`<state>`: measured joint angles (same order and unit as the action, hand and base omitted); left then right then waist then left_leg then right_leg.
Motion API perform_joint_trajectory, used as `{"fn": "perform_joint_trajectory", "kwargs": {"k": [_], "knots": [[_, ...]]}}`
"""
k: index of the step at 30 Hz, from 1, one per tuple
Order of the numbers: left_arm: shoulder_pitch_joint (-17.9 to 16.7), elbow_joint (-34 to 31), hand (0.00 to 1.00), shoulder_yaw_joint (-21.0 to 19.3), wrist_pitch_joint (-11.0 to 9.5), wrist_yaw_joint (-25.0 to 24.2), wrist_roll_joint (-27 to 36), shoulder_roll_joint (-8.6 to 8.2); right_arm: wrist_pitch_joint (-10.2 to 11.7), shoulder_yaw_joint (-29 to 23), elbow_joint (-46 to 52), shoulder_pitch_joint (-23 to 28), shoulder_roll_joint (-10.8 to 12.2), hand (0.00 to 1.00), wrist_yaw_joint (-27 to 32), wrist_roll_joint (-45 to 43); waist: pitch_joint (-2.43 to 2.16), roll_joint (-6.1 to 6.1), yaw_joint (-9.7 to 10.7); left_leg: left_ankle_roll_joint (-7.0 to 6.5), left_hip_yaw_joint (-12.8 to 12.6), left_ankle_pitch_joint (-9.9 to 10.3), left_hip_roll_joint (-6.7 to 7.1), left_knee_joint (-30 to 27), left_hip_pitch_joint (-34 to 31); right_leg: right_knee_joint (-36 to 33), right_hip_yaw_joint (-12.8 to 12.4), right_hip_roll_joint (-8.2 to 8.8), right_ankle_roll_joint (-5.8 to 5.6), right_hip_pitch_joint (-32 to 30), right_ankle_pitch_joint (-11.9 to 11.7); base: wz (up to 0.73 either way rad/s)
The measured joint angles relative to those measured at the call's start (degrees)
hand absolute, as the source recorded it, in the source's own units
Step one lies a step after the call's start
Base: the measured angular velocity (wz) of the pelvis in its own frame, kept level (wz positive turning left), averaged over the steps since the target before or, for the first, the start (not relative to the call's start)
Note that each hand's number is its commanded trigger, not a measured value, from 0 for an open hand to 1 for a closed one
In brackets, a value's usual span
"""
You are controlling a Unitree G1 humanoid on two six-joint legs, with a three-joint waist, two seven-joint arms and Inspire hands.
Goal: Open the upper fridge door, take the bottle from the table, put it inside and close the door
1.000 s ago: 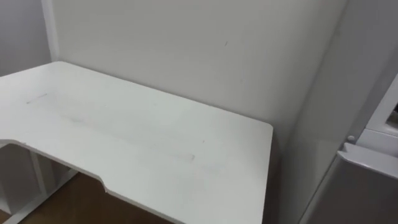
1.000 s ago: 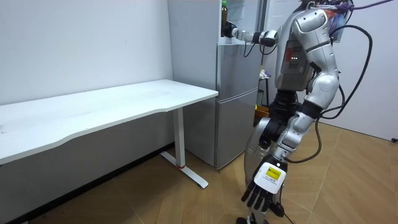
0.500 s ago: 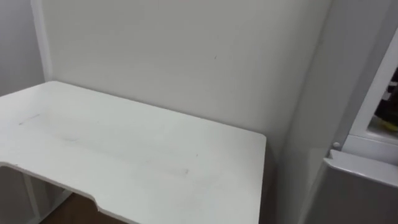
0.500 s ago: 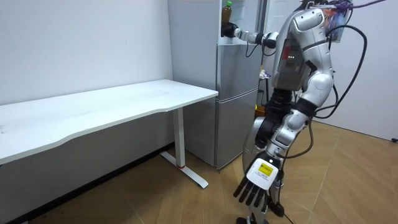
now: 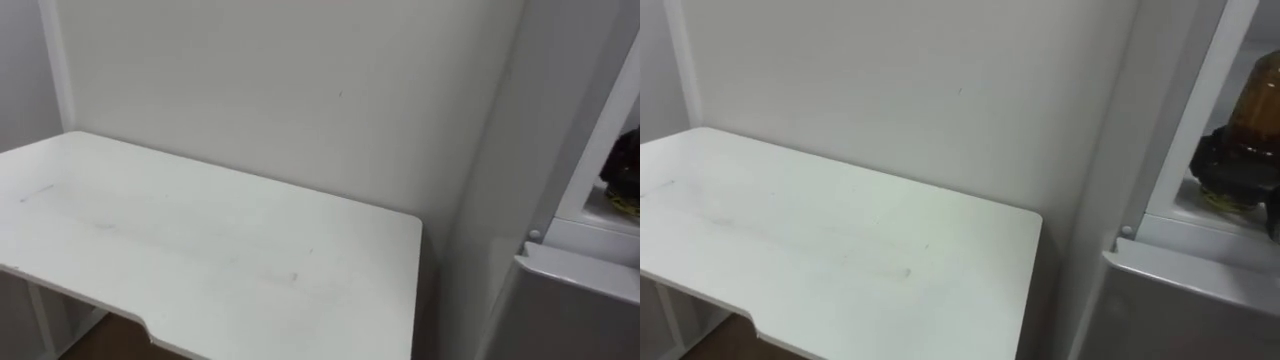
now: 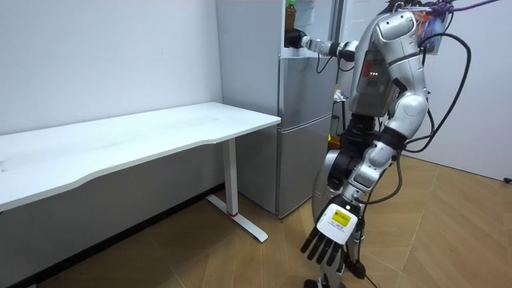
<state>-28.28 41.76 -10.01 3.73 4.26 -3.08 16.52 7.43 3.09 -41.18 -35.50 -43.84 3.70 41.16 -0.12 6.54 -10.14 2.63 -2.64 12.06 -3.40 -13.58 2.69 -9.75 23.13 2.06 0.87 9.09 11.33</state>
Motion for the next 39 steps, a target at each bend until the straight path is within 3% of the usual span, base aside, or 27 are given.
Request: {"fn": "perform_joint_trajectory", "kwargs": {"k": [7,11,15,21,27,31,34,35,39], "knots": [[-0.1,-0.1,0.0,0.0,0.8,-1.3,-0.4,0.0,-0.6,-1.1,-3.5,0.2,-0.2,1.0,-4.2,12.4,0.11,0.85,-0.7,-0.01,-0.1,0.0,0.02,-0.1,0.4,0.1,-0.9,-0.08,-0.12,0.3,-0.1,-0.01],[-0.2,-0.1,0.0,0.0,2.6,-1.4,0.2,0.02,-1.3,-4.2,-7.2,0.2,-0.3,1.0,-7.8,25.4,0.15,0.66,-1.4,-0.1,-0.1,1.1,-0.27,-2.0,-0.3,0.0,-0.8,-0.33,-0.13,0.1,-0.1,-0.01],[0.5,-0.2,0.0,0.1,5.0,-1.5,0.2,-0.04,-1.5,-4.8,-8.0,0.2,-0.5,1.0,-10.1,33.0,0.19,0.6,-1.6,-0.3,-0.2,1.4,-0.38,-3.2,-1.6,-0.2,-1.1,-0.36,-0.3,-0.4,-0.2,-0.02],[2.7,-0.5,0.0,0.3,6.7,-2.6,0.1,0.18,-2.1,-4.9,-10.3,-0.7,-0.4,1.0,-12.1,33.1,0.23,0.66,-2.5,-0.48,-0.2,1.5,-0.69,-4.9,-3.5,-1.1,-1.1,-0.44,-0.28,-2.1,-0.7,-0.02],[3.8,-1.4,0.0,3.1,6.9,-2.6,0.7,1.13,-2.1,-3.2,-13.1,-3.5,0.1,1.0,-13.1,33.0,0.51,0.72,-3.7,-0.31,-0.3,2.3,-1.59,-8.3,-7.2,-3.1,-0.9,-0.64,-0.19,-5.1,-0.9,-0.03],[3.9,-1.5,0.0,3.5,7.0,-2.6,1.3,1.32,-2.1,-3.1,-12.9,-4.0,0.4,1.0,-12.8,31.1,0.76,0.84,-4.3,-0.31,-0.3,2.3,-1.92,-9.7,-9.1,-2.8,-1.0,-0.58,-1.62,-7.0,-0.3,-0.02],[2.7,-2.8,0.0,3.5,7.2,-2.6,1.5,1.41,-2.3,-3.1,-14.9,-5.4,0.2,1.0,-11.4,27.1,0.84,0.94,-4.3,-0.67,-0.1,2.1,-1.74,-10.1,-9.6,-2.8,-1.0,-0.82,-1.24,-7.1,-0.4,0.04],[2.0,-4.0,0.0,3.4,7.6,-2.6,1.3,1.42,-2.4,-3.2,-16.2,-6.3,0.2,1.0,-10.8,24.5,0.87,1.04,-4.2,-0.82,0.1,2.0,-1.6,-10.1,-9.6,-2.6,-0.9,-0.76,-0.66,-7.1,-0.6,0.07],[1.5,-5.7,0.0,2.1,8.3,-2.7,1.1,1.78,-4.8,-3.6,-17.2,-6.7,-0.9,1.0,-8.0,19.1,0.63,2.27,-3.8,-0.9,1.3,1.3,-0.96,-9.3,-10.0,-2.0,0.3,-0.47,0.26,-7.0,-1.3,0.15]]}}
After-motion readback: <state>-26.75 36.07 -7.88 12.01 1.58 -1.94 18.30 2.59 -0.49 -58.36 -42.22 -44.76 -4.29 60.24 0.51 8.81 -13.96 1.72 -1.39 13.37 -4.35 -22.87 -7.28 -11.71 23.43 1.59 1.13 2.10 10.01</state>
